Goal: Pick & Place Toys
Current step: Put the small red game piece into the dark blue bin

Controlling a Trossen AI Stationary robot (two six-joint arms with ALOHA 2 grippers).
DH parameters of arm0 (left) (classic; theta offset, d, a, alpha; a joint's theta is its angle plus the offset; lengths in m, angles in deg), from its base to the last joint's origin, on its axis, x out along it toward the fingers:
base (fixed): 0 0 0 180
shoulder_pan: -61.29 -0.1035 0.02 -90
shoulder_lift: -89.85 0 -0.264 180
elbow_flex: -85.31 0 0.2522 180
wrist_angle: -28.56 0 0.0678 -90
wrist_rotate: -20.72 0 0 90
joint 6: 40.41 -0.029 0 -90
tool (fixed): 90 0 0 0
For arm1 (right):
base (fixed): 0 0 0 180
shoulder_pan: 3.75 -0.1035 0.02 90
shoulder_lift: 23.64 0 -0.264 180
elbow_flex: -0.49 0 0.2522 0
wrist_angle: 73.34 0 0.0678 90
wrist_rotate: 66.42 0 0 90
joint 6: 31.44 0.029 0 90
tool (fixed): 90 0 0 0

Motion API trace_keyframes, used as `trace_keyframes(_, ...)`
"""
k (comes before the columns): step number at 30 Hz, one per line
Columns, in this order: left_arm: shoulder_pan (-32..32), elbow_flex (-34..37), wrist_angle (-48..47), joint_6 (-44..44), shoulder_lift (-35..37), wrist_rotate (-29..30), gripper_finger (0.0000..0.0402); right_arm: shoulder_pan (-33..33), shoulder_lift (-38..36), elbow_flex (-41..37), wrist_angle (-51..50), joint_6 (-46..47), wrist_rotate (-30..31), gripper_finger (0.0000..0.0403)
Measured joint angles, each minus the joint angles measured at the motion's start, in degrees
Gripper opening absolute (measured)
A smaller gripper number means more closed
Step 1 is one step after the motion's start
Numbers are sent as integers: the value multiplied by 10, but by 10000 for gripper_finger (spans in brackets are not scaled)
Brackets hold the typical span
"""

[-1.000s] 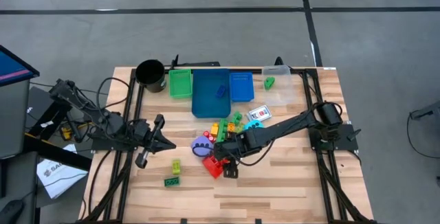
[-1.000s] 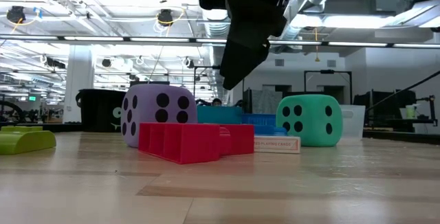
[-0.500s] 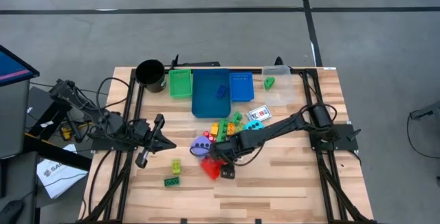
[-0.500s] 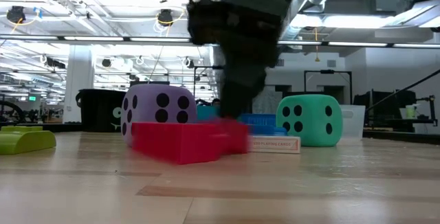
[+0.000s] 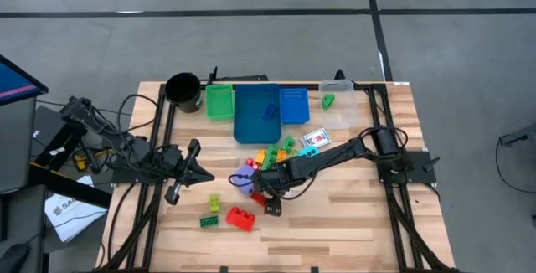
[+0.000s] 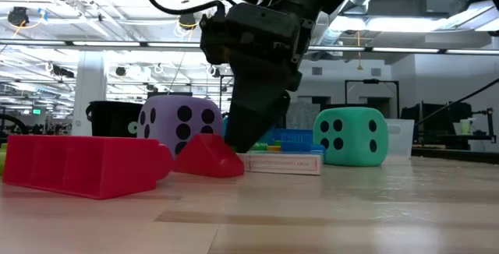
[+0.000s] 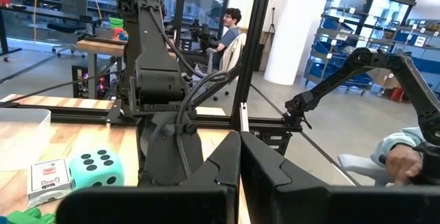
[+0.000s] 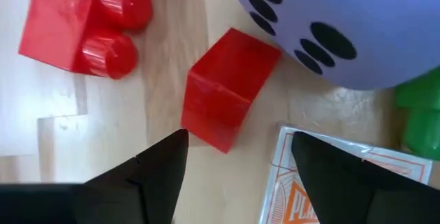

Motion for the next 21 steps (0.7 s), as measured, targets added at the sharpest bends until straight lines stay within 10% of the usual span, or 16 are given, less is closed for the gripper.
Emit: trace_keyframes(21, 0, 0, 0, 0, 0, 0, 1, -22, -5, 0, 47, 104, 33, 260)
